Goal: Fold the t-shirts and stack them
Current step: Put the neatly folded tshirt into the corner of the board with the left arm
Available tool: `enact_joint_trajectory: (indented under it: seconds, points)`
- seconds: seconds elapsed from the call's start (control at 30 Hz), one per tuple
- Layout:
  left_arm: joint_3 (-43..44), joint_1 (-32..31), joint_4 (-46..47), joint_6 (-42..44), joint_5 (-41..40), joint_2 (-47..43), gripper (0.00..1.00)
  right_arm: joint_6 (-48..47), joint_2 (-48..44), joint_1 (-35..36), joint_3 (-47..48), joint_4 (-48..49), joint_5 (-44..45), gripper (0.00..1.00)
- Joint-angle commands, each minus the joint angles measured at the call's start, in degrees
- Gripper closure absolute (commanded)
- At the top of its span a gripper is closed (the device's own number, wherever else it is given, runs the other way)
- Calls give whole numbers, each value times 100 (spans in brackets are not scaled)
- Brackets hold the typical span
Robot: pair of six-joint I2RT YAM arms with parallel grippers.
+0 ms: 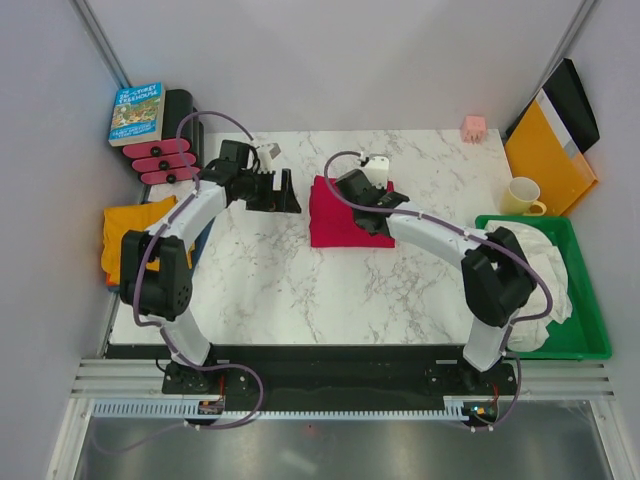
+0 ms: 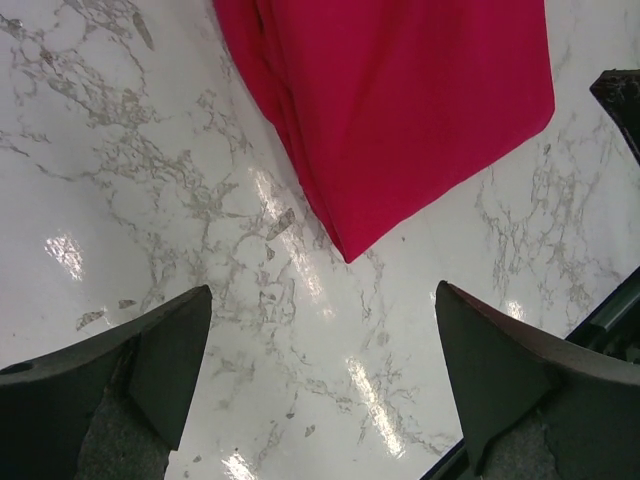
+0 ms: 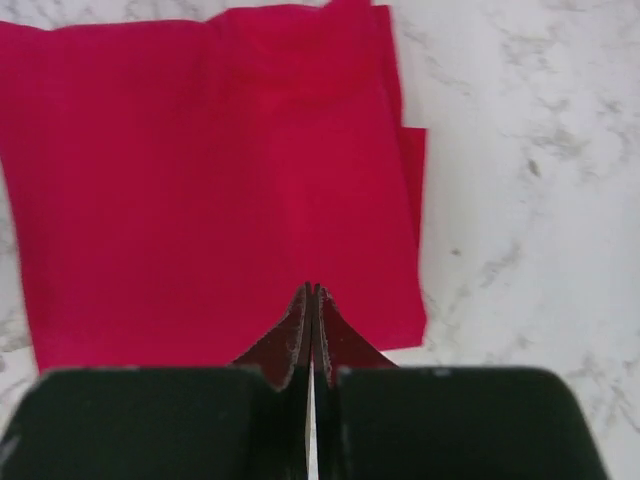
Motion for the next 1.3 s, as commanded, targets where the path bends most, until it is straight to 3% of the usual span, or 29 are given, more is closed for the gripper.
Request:
enact_joint_trajectory:
  seconds: [0.0,0.03,0.07,0.1,0.13,0.2,0.23,0.3,0.67,1.27]
  points:
    - [282,78,-283,31,612,328,0,-86,510,-233,941,359,-940,93]
    - [316,-105,-265,39,405,389,0,-60,694,-268,1220,315,-969,60]
    - [386,-194,-265,83,272,442,0,-43,757,-294,1319,306,-960,45]
    - [465,-264,-213,136,184,469,0,-25,801,-303,1407,306,-925,36]
    - [475,-335,-134,110,131,521,0,19,880,-312,1538,306,-916,36]
    - [536,-379,85,-13,95,600,4,54,1003,-382,1645,298,-969,52]
    - [580,-432,121,-31,78,670,7,107,1117,-400,1715,280,-960,76]
    - [782,-485,157,-109,34,916,19,151,1223,-479,1829,227,-995,100]
    - [1169,-643,447,-391,-195,1620,12,133,1944,-532,2076,25,-1153,100]
    - [1916,-713,333,-655,-845,2718,12,458,2542,-576,1839,34,-1513,100]
